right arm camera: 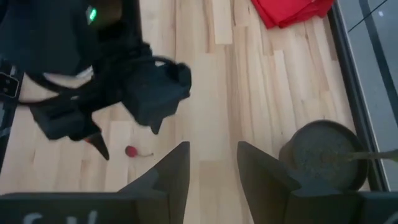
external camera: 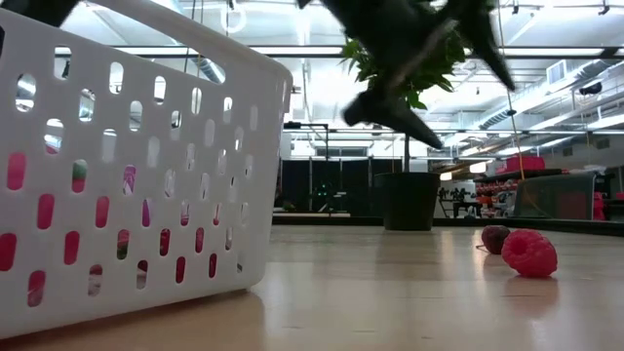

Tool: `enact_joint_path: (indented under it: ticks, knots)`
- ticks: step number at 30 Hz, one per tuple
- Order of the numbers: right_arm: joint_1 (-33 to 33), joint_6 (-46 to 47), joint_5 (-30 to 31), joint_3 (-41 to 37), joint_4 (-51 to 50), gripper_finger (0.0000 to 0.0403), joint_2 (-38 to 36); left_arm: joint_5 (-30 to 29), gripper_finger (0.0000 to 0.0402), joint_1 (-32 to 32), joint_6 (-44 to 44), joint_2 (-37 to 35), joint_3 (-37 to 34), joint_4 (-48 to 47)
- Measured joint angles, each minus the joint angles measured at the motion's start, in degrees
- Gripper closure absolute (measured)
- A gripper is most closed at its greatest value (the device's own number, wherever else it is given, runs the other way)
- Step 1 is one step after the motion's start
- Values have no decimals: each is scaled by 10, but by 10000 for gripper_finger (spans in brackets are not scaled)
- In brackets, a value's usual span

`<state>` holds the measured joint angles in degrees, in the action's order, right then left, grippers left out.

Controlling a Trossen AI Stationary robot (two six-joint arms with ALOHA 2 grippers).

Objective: Pick and placing Produce into tupperware
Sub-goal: Put the cherry in the basket

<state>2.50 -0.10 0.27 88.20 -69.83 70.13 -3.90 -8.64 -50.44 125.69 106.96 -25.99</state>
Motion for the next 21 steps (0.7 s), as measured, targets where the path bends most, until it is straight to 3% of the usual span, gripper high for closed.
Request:
enact_joint_path:
  ticks: [7,12,21]
  knots:
    - [0,14,-1,0,-96,264,-1,1,13,-19,-17,123,159,-50]
    - [0,18,-1,0,-144,265,-3,1,13,-36,-42,181,229,-114]
    - [0,-16,-1,0,-104,268,-4,-9,13,-48,-59,199,249,-249]
